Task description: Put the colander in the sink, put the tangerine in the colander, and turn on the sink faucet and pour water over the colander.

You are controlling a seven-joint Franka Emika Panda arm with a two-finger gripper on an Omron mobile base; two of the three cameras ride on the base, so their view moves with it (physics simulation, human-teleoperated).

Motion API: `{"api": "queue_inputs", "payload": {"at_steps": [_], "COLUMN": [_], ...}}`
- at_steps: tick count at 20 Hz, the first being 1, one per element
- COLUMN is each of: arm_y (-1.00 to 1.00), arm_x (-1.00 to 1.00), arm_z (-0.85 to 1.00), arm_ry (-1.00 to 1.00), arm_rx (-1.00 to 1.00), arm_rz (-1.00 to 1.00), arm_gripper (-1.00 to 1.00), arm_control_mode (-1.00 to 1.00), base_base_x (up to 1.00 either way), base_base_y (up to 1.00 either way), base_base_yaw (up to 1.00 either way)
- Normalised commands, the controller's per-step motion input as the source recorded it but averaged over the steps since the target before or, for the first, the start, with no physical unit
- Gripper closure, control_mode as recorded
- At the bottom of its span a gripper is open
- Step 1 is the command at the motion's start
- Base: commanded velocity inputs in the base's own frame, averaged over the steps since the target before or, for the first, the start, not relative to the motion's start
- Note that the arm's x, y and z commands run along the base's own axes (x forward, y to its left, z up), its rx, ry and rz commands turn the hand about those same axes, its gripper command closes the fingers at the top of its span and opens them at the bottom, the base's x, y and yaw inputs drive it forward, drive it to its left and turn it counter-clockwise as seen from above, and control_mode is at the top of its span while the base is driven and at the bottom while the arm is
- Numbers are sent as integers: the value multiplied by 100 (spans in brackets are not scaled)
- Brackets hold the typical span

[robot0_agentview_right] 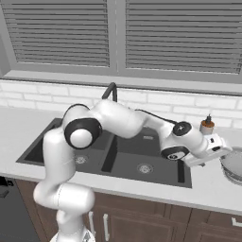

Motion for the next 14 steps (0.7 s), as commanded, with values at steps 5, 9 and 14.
{"api": "queue_inputs", "payload": {"at_steps": [5, 9, 14], "arm_y": [-44, -36, -14], "arm_x": [0, 0, 0], "arm_z": [-2, -6, -14], "arm_ry": [-4, -1, 0], "arm_rx": [0, 0, 3], "arm_rz": [4, 4, 6], "arm_gripper": [-100, -100, -100], "arm_control_mode": [-100, -100, -100], "base_base_x": [0, 0, 0], "base_base_y": [0, 0, 0], "base_base_yaw": [0, 0, 0]}}
